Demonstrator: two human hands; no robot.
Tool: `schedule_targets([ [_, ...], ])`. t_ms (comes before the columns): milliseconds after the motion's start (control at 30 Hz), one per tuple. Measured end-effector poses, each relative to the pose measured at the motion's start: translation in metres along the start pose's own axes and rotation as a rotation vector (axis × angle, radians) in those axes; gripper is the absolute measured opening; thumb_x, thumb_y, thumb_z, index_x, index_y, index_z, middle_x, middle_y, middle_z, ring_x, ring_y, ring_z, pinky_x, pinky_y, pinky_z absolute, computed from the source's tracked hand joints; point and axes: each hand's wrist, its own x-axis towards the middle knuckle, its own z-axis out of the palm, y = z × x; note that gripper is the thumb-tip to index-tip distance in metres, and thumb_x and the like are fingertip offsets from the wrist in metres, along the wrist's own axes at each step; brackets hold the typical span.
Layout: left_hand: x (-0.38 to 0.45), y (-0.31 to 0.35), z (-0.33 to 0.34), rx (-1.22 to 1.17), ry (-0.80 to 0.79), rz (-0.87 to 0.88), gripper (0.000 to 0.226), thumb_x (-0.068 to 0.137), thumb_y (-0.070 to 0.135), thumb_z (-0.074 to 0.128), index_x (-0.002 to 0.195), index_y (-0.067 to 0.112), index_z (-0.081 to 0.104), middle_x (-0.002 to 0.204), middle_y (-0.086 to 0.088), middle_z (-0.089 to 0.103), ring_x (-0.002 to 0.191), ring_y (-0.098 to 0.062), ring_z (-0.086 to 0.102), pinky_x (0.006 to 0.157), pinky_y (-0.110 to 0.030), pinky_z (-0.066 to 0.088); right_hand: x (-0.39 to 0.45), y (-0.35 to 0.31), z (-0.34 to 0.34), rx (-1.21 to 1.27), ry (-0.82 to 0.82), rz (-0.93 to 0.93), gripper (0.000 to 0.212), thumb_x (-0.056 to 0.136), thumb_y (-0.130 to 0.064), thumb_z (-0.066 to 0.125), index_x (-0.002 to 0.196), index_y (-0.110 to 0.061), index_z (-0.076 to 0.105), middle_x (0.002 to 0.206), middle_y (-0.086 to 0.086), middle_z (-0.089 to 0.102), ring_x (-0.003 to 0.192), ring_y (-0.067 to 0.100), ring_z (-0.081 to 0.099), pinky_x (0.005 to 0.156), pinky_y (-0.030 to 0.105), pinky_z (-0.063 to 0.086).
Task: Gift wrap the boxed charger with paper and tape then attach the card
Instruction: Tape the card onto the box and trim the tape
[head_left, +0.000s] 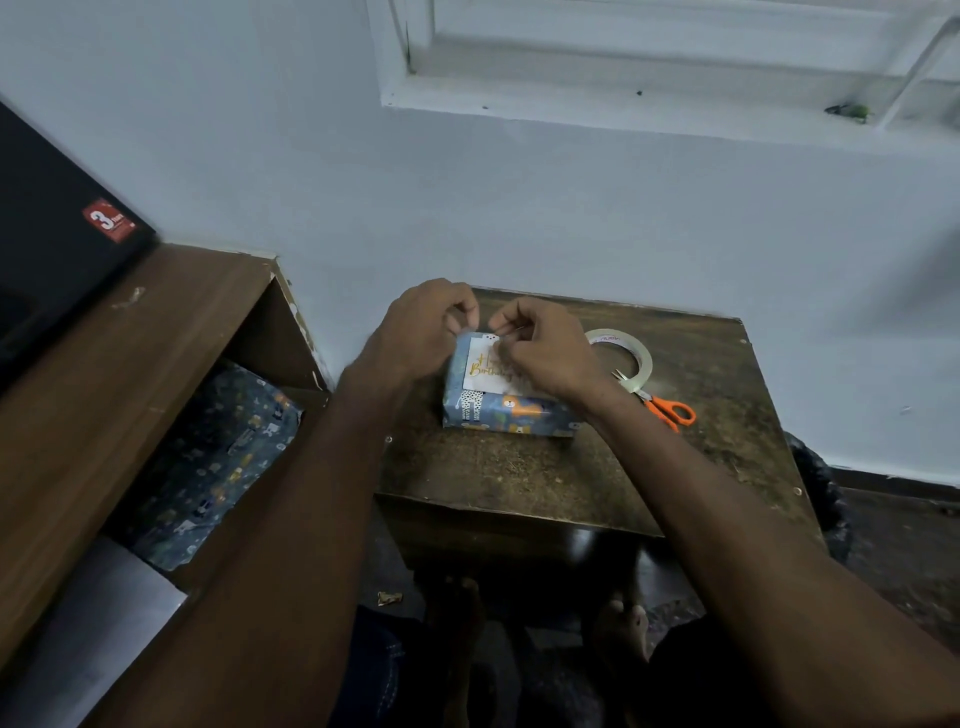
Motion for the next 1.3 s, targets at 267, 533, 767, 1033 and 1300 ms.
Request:
schedule_targets([
  [267,0.004,-0.015,0.012,0.049,-0.036,0.03,0.049,0.08,-0.014,0.048,0.092,0.03,0.064,0.091,0.018,0.056,0.079,-0.002,0.054,0.076,-0.037,0.046,-0.012,0.005,0.02,-0.212,0.159,-0.187,0.019,0.075,0.002,0.066,0.085,-0.014,0.071,0.083,0.0,0.07,0.078,0.017,0.062,0.072,0.034,0.048],
  [533,0.008,-0.01,0.01,-0.005,-0.029,0.04,0.056,0.074,-0.016,0.048,0.09,0.036,0.059,0.101,0.014,0.062,0.085,-0.017,0.067,0.078,-0.05,0.056,-0.01,0.009,0.022,-0.262,0.144,-0.192,0.025,0.078,-0.002,0.069,0.093,-0.017,0.082,0.091,-0.001,0.068,0.074,0.013,0.057,0.068,0.026,0.039],
  [767,0.007,-0.014,0.015,0.035,-0.077,0.059,0.05,0.064,0.0,0.039,0.089,0.039,0.059,0.104,0.015,0.064,0.097,-0.02,0.064,0.079,-0.054,0.058,-0.014,0.003,0.02,-0.289,0.13,-0.184,0.022,0.081,-0.002,0.069,0.088,-0.018,0.082,0.09,-0.003,0.062,0.076,0.009,0.051,0.069,0.02,0.031],
  [1033,0.005,-0.013,0.02,0.062,-0.031,0.046,0.051,0.079,-0.013,0.057,0.1,0.033,0.062,0.108,0.013,0.062,0.1,-0.021,0.062,0.083,-0.053,0.056,-0.017,-0.002,0.019,-0.335,0.093,-0.232,0.037,0.078,0.0,0.067,0.108,-0.018,0.079,0.093,0.009,0.064,0.085,0.026,0.059,0.074,0.033,0.045],
  [1300,0.002,-0.01,0.016,0.046,-0.039,0.009,0.04,0.079,-0.002,0.053,0.095,0.034,0.063,0.105,0.015,0.065,0.091,-0.018,0.062,0.081,-0.053,0.057,-0.014,0.0,0.034,-0.543,0.054,-0.33,0.031,0.082,-0.01,0.052,0.094,-0.011,0.081,0.092,0.015,0.052,0.087,0.036,0.05,0.074,0.036,0.037],
])
